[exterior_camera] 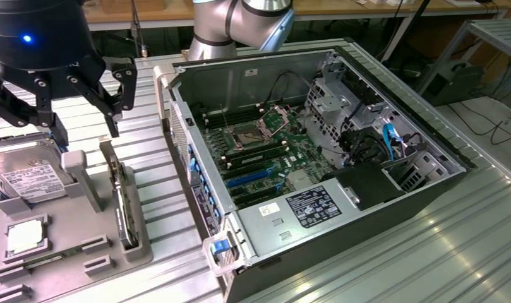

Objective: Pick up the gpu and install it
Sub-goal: 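Pick up the gpu and move the gpu toward the slot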

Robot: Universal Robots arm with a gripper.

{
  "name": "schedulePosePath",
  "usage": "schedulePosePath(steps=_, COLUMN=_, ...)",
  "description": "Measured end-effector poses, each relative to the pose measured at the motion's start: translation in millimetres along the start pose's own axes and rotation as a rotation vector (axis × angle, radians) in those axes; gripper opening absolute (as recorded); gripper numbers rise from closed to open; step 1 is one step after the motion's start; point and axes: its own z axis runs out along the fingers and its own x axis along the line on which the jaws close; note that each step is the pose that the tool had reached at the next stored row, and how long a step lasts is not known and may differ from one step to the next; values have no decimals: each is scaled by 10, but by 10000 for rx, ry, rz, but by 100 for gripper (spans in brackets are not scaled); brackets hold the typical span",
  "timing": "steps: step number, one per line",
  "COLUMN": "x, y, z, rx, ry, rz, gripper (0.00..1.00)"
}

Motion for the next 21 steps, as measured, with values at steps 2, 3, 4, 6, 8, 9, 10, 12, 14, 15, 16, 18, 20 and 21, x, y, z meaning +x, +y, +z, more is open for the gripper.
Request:
schedulePosePath(steps=2, x=0, y=-19, z=9, rx=-2, ry=-2, rz=-10, gripper=60)
schedulePosePath(steps=3, x=0, y=-21, z=13, rx=-1, ry=-1, rz=-12, gripper=60)
schedulePosePath(steps=4, x=0, y=-23, z=17, rx=-1, ry=-1, rz=-17, gripper=60)
schedulePosePath(steps=6, x=0, y=-24, z=27, rx=1, ry=2, rz=-32, gripper=60)
schedulePosePath(steps=8, x=0, y=-25, z=40, rx=-1, ry=1, rz=-44, gripper=60)
schedulePosePath(steps=9, x=0, y=-25, z=44, rx=0, ry=2, rz=-48, gripper=60)
schedulePosePath(steps=10, x=0, y=-25, z=47, rx=0, ry=3, rz=-51, gripper=60)
schedulePosePath(steps=12, x=1, y=-25, z=54, rx=-1, ry=2, rz=-59, gripper=60)
schedulePosePath(steps=14, x=1, y=-26, z=60, rx=-1, ry=2, rz=-65, gripper=60)
schedulePosePath(steps=15, x=1, y=-26, z=64, rx=-2, ry=2, rz=-68, gripper=60)
schedulePosePath(steps=16, x=1, y=-26, z=70, rx=-2, ry=2, rz=-70, gripper=60)
schedulePosePath(steps=18, x=1, y=-27, z=80, rx=-1, ry=3, rz=-70, gripper=60)
schedulePosePath(steps=20, x=1, y=-27, z=92, rx=-1, ry=3, rz=-71, gripper=60)
schedulePosePath(steps=21, x=1, y=-27, z=96, rx=-1, ry=3, rz=-71, gripper=60)
